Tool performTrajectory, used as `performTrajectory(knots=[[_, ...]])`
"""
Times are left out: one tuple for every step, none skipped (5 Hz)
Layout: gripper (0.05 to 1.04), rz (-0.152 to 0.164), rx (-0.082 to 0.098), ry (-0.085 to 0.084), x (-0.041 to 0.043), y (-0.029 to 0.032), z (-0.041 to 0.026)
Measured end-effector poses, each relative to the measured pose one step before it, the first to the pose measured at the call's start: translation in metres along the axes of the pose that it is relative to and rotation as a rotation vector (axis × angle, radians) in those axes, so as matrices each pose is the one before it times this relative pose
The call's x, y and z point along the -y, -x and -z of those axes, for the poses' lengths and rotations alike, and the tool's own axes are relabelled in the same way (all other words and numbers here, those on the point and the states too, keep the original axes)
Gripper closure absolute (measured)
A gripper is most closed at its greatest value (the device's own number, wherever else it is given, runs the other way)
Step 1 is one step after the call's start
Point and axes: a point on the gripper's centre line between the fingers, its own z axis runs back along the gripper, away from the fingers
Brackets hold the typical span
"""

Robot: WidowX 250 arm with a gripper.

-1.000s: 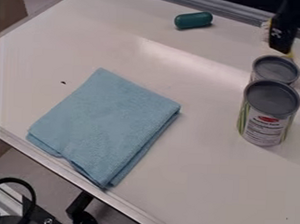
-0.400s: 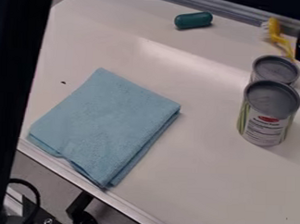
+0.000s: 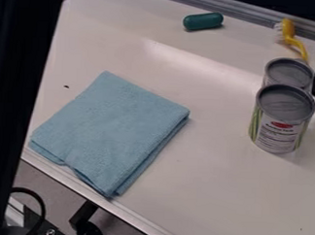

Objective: Move the smaller can besides the green object

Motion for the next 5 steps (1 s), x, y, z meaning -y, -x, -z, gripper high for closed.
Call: performTrajectory(knots=[[0.083, 0.0003, -0.0451, -0.0105, 0.00262, -0.00107, 0.00742], [0.083, -0.0100, -0.0094, 0.0187, 0.00074, 0.00034, 0.00555], [0.083, -0.0271, -0.0046, 0.0248, -0.00507, 0.00491, 0.00727], [0.083, -0.0153, -0.0012, 0.0329, -0.00403, 0.00240, 0.00654], [0.083, 0.0075, -0.0136, -0.0040, -0.00082, 0.00208, 0.00131]])
